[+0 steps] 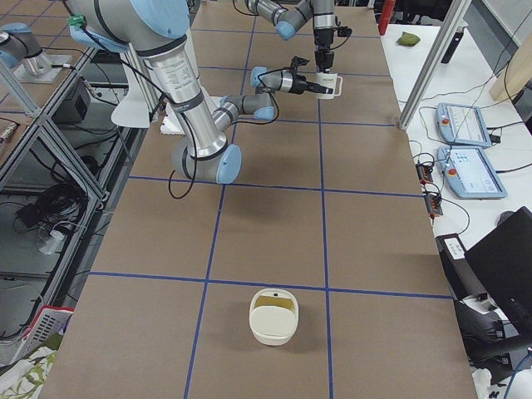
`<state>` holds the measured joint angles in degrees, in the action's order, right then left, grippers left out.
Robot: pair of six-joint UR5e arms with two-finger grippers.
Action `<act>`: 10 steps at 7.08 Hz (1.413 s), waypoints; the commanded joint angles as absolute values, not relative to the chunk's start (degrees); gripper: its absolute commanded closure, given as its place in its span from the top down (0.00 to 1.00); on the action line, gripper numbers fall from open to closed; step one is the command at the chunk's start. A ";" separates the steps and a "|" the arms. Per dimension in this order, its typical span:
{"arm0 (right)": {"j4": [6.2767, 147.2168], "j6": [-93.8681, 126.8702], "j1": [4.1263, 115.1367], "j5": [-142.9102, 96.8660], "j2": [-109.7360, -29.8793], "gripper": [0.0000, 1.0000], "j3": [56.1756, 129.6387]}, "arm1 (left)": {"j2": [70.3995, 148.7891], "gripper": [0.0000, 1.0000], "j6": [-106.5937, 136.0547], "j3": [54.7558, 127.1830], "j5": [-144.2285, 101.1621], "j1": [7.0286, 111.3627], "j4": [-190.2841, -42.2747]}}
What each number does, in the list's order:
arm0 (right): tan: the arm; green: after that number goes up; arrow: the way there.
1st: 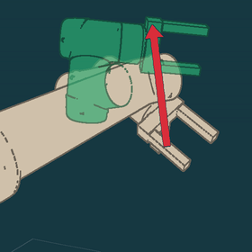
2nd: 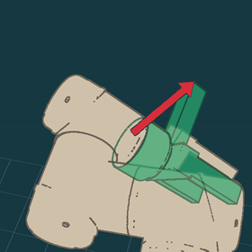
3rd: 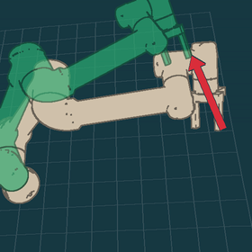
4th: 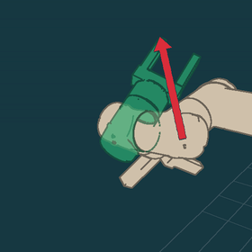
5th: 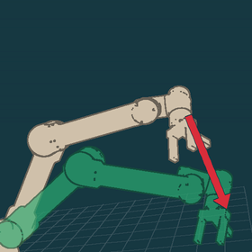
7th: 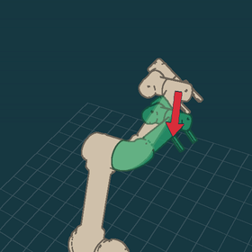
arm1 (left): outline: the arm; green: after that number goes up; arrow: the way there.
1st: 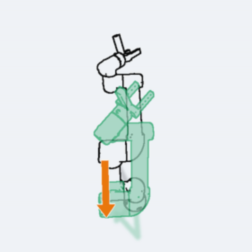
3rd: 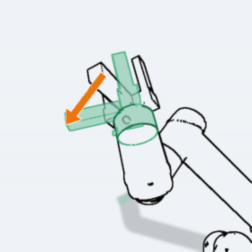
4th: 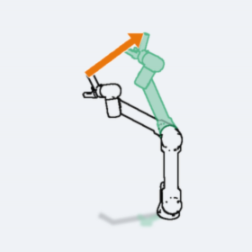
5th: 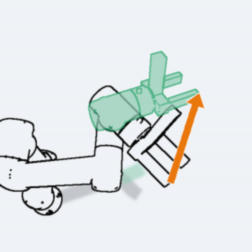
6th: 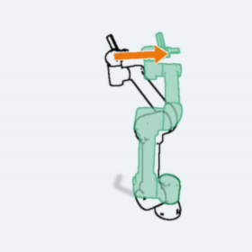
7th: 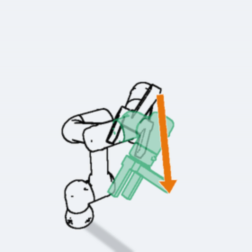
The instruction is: Left arm hands cup to right arm to dump lemon
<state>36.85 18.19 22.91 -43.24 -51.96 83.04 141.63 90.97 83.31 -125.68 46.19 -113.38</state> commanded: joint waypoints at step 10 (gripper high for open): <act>35.16 18.11 23.03 -43.24 -52.29 0.13 83.06 | 141.07 0.15 90.88 83.41 -125.68 46.23 -113.29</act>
